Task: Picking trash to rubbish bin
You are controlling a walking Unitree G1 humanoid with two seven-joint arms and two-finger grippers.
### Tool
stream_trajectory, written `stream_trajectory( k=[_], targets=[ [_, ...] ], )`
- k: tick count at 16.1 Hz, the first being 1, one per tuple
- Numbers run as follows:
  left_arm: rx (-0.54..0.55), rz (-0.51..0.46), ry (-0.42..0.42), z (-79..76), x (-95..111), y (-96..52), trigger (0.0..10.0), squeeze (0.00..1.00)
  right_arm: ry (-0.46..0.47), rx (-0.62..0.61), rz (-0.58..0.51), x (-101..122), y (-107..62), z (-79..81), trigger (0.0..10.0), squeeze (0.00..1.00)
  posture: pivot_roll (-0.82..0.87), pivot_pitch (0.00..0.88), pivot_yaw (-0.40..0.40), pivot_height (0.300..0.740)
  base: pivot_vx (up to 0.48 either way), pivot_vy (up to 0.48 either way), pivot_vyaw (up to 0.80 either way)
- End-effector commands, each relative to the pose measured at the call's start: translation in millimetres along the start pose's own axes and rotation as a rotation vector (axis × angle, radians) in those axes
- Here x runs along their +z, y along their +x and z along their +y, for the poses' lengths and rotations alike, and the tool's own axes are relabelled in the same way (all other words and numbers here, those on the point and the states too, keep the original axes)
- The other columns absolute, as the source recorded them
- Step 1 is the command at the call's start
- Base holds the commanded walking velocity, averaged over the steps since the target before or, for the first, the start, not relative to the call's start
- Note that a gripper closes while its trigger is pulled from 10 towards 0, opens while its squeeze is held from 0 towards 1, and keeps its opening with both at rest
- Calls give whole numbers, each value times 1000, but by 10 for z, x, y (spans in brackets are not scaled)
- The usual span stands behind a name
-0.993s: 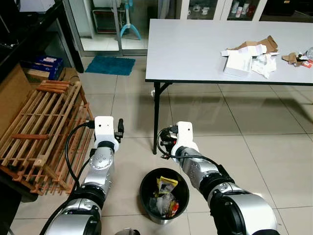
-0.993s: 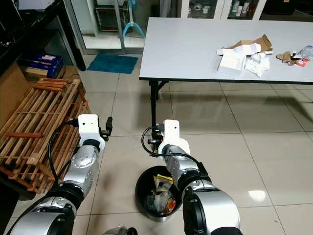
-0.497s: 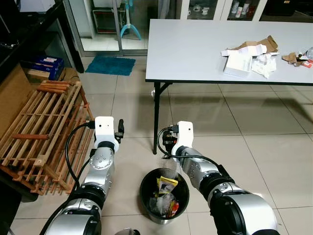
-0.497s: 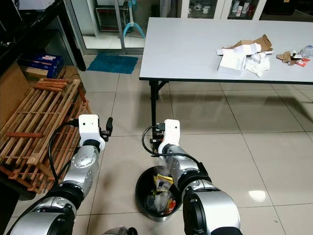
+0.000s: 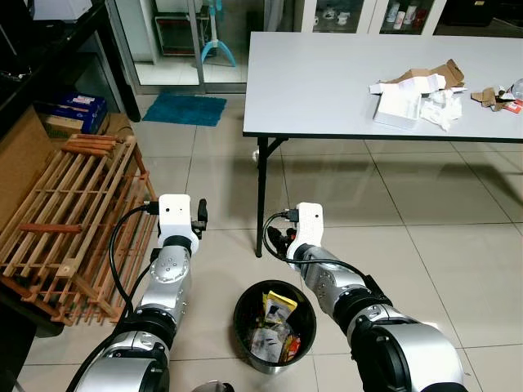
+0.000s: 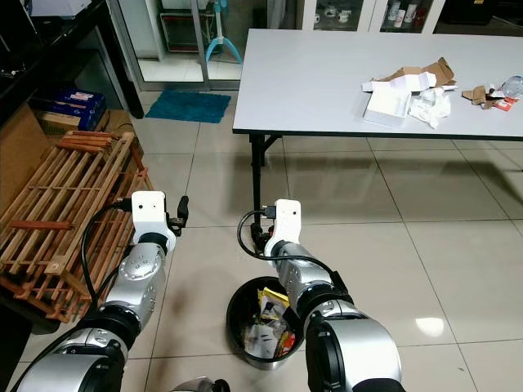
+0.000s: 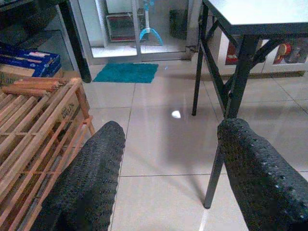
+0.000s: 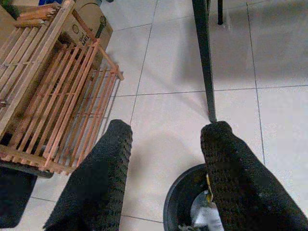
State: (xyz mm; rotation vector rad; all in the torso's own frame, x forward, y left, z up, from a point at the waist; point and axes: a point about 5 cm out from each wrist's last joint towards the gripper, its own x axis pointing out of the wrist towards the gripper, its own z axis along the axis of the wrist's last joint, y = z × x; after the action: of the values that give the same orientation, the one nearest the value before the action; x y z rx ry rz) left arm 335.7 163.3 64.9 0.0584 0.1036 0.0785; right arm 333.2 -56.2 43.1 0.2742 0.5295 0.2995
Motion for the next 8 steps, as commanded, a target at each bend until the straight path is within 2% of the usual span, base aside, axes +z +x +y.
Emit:
stream_trajectory(
  k=[1,6,8],
  targets=[
    [-9,-12,9,-31,52,26,10000,0,2,82,-2,-16,48,377,10000,0,39,19,28,740,0,0,0],
    [-20,-8,10,-54,48,26,10000,0,-4,58,-5,-12,45,327,10000,0,38,17,26,740,0,0,0],
    [-28,-7,9,-62,52,28,10000,0,-33,30,-50,126,49,246,10000,0,38,22,25,740,0,0,0]
  ],
)
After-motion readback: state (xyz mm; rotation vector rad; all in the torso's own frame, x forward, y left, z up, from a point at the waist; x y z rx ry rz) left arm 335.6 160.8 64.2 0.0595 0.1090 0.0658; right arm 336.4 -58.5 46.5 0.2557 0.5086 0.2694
